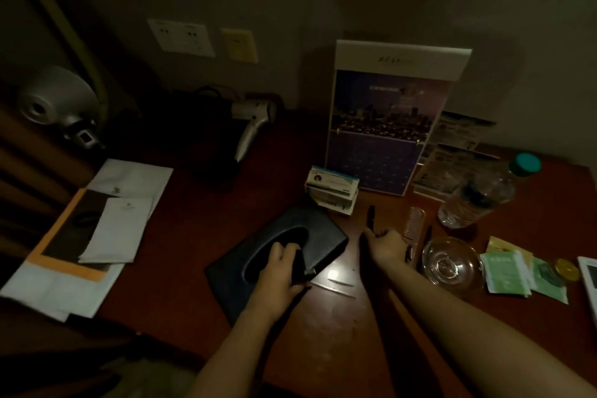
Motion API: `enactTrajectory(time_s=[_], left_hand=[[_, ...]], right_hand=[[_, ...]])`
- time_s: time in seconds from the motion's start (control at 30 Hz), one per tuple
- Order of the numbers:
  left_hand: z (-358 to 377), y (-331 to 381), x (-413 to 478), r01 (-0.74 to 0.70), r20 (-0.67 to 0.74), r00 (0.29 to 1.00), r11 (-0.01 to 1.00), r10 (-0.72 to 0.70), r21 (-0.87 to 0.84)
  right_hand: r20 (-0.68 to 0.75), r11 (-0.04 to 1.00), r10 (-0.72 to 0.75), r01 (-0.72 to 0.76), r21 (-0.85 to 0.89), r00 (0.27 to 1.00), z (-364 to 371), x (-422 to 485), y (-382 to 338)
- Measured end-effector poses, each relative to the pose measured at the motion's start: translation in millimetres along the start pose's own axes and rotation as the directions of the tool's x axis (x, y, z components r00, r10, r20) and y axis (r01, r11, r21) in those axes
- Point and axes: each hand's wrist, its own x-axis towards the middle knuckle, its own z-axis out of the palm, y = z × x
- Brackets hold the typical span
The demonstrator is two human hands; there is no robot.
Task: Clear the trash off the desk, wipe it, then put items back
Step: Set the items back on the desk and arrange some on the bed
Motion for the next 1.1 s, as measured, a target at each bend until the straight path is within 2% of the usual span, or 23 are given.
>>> enactTrajectory(time_s=[0.23, 0.33, 0.47, 0.53, 0.6, 0.67, 0.73, 0.8, 0.87, 0.97, 1.1], left_hand=[[0.5, -5.2, -1.7, 0.014, 0.000, 1.000, 1.000, -0.014, -0.001], [0.1, -7.8, -0.4, 0.019, 0.004, 1.000, 1.000, -0.019, -0.022], [-6.2, -12.5, -4.2, 0.046, -0.046, 0.998, 0.999, -0.047, -0.020], [-13.6, -14.5, -10.7, 0.051, -0.185, 0.981, 0.999, -0.053, -0.013], [-23.3, -23.0, -22.7, 0.061, -0.289, 0.956, 0.997, -0.043, 0.052], [-32.9, -40.4, -37.5, 0.095, -0.328, 0.944, 0.983, -0.039, 0.155], [-41.9, -58.9, -52.4, 0.140, -0.340, 0.938, 0.971, -0.067, 0.194], [-47.4, -70.5, -64.4, 0.174, -0.348, 0.934, 0.957, -0.084, 0.234], [-52.6, -75.7, -74.7, 0.194, -0.345, 0.934, 0.944, -0.095, 0.266], [-61.5, -85.3, -88.1, 0.251, -0.307, 0.940, 0.914, -0.151, 0.320], [-72.1, -99.8, -100.4, 0.291, -0.297, 0.935, 0.895, -0.192, 0.337]], right_hand=[[-0.019, 0.998, -0.056, 0.055, -0.040, 0.998, 12.0, -14.7, 2.9], [-0.019, 0.990, -0.071, 0.068, -0.122, 0.997, 9.9, -23.5, 18.0], [0.059, 0.920, -0.266, 0.272, -0.282, 0.962, 1.8, -42.5, 35.1], [0.102, 0.789, -0.448, 0.447, -0.421, 0.888, -3.8, -51.5, 32.4], [0.219, 0.555, -0.647, 0.649, -0.520, 0.730, -3.9, -59.8, 24.8], [0.431, 0.327, -0.683, 0.775, -0.540, 0.589, 5.1, -66.9, 13.6], [0.598, 0.191, -0.614, 0.831, -0.522, 0.516, 22.4, -71.9, -0.5], [0.692, 0.093, -0.515, 0.835, -0.542, 0.506, 37.9, -76.9, -14.7], [0.712, 0.038, -0.457, 0.812, -0.583, 0.533, 51.1, -82.0, -23.1], [0.674, 0.030, -0.478, 0.778, -0.628, 0.563, 65.5, -91.1, -22.2], [0.698, -0.008, -0.483, 0.795, -0.607, 0.528, 70.3, -108.7, -13.1]])
